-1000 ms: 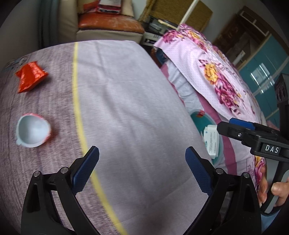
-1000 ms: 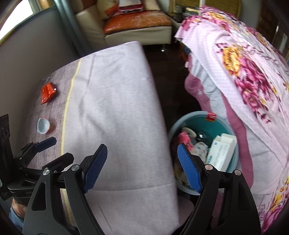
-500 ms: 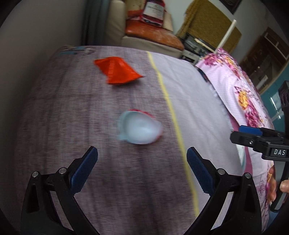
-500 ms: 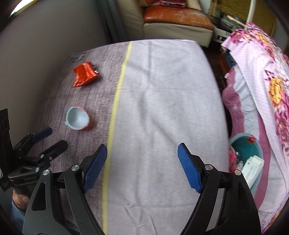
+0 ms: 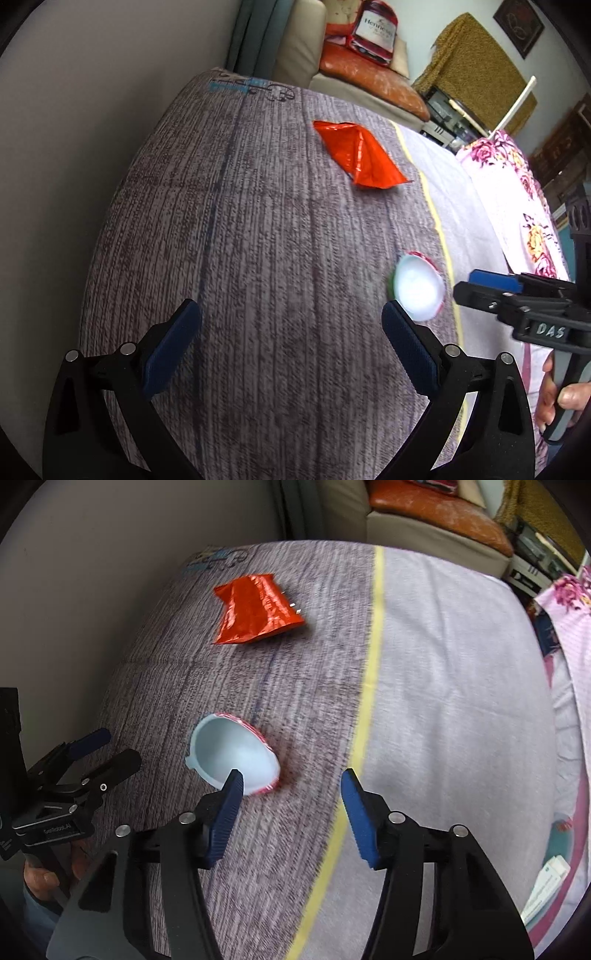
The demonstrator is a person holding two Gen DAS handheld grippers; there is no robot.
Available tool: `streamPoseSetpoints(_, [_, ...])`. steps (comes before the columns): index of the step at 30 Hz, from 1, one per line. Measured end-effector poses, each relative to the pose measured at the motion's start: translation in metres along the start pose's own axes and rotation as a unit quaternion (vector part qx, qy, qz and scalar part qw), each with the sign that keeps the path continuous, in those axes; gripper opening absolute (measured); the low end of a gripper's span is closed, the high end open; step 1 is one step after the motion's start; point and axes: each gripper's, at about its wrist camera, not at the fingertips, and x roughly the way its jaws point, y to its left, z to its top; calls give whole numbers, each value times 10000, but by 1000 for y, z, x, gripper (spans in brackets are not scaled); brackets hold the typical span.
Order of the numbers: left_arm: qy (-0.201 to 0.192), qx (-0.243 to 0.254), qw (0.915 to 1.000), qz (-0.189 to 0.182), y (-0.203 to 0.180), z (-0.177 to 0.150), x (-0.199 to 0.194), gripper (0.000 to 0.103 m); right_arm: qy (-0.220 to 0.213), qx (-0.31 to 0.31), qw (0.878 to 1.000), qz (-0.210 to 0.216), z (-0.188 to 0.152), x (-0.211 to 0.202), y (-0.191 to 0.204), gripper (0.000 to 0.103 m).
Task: Collect trash
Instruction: 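Grasp the red snack wrapper with the left tool while the right tool grasps the white cup rim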
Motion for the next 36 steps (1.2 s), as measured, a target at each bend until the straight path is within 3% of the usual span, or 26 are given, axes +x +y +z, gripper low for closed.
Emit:
streamPoseSetpoints(5, [32,-127,9999,-1,11,11,8,99,92,-199,9997,65,8,22,12,38])
streamPoseSetpoints(8, [38,-211,9998,-11,14,18,12,99,141,-312,9993,138,10,31,18,12])
streamPoseSetpoints(9, [40,-226,9997,-20,12,19,13,99,123,-368,9991,156,10,31,20,9])
streamPoseSetpoints(13, [16,-155,9999,-33,0,31,20,99,-152,-326,9993,112,14,20,12,5])
streamPoseSetpoints(24, [-191,-313,9992,-176,-45,97,64,98,-796,474,9956,-119,36,-21,-67,4])
streamPoseSetpoints(26, [-210,-299,9993,-121,-53,104,73,92,-816,504,9953,-114,31,-28,-77,4])
streamPoseSetpoints(29, [-196,-166,9997,-10,-64,109,85,72,-864,578,9945,-117,37,-34,-97,4])
streamPoseSetpoints(31, [-145,-46,9999,30,-71,108,93,35,-899,649,9938,-101,32,-38,-109,4])
streamPoseSetpoints(36, [-345,203,9991,166,-85,98,85,29,-965,795,9921,-46,27,-41,-124,4])
